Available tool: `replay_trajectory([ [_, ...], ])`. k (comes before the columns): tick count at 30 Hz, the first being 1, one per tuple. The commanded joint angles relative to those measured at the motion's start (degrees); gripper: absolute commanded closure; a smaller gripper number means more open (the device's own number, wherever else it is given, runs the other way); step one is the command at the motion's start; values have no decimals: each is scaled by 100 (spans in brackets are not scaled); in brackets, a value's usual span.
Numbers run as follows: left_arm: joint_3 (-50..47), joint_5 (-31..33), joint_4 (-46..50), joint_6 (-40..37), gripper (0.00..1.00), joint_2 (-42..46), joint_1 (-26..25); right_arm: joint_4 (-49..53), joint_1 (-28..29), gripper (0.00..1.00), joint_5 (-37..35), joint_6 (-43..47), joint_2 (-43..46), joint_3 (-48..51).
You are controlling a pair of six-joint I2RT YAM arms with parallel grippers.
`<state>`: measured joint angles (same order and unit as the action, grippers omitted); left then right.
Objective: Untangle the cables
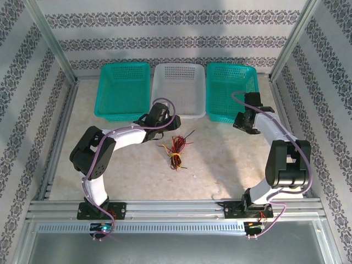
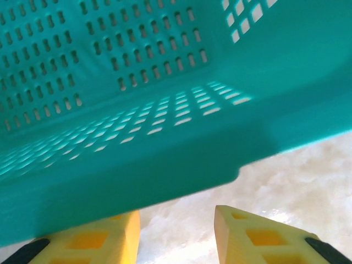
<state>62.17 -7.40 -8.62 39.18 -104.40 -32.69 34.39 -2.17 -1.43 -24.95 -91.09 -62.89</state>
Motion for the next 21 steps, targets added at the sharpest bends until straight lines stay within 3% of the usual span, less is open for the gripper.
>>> replay_trajectory([
  [1,-223,127,-59,-19,49,590,-153,-3,-84,56,-41,245,-185,-307],
  [9,-841,607,1184,-344,40,2354,-326,89,-222,55,-142,342,-299,-579],
  [14,-931,1224,2539,-505,25,3394,-318,412,-79,47,-354,239,278,-292],
  [17,-971,1381,3044,-549,16,3813,-289,839,664,34,-991,192,907,-92],
  [20,-1075,1364,3245,-503,12,4076,-218,1027,1995,18,-1463,0,1450,122],
  [21,-1108,1333,3276,-451,12,4127,-183,953,2503,17,-1472,-150,1618,236],
])
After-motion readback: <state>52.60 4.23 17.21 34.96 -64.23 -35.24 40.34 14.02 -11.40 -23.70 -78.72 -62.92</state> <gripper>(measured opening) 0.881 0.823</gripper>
